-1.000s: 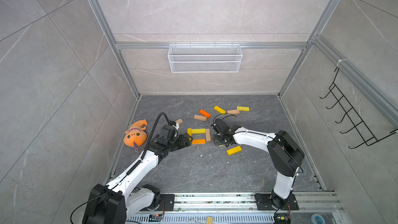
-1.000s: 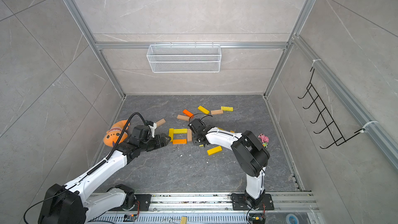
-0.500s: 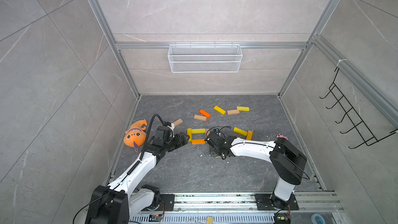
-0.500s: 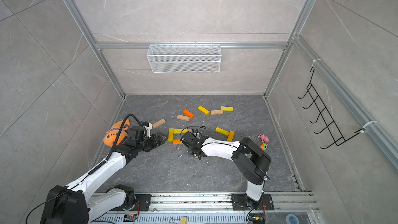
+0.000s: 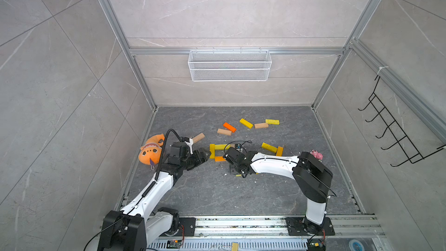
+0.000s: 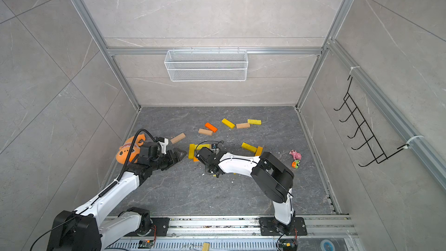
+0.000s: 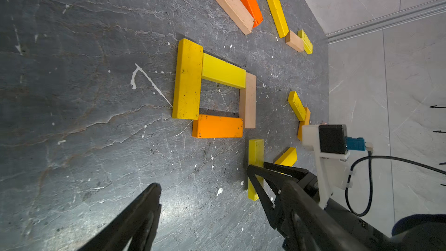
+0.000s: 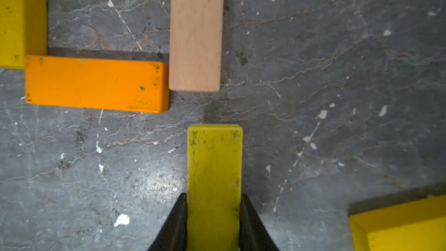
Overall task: Assemble the number 8 with building blocks
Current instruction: Assemble the building block at the center of the board.
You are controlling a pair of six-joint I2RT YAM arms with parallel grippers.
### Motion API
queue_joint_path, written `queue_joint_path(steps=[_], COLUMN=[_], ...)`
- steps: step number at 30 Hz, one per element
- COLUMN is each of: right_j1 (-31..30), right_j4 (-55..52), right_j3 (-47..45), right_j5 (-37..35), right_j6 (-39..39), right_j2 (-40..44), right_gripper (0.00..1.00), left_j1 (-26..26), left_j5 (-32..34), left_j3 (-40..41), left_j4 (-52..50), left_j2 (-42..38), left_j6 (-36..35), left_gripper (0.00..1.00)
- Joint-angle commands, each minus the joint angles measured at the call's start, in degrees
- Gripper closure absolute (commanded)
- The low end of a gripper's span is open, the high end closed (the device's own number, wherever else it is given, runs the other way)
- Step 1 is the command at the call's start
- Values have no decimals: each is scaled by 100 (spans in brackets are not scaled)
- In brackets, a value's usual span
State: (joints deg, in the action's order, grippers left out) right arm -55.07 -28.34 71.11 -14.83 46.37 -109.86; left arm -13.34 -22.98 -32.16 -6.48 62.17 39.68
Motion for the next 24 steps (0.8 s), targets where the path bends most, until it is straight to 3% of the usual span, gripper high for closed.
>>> queue_joint_path(steps=[1,24], right_j1=[-65,-8], right_j4=[-252,-377], right_j3=[243,697], right_j5=[-117,-293], right_j6=[169,14], right_j2=[-196,-668], right_gripper=[74,74], left_j1=[81,174], left_j5=[-274,-356], left_j3=[-9,-1], left_j4=[222,246], left_j2=[-62,-19], left_j6=[23,-9], left_gripper=[18,18])
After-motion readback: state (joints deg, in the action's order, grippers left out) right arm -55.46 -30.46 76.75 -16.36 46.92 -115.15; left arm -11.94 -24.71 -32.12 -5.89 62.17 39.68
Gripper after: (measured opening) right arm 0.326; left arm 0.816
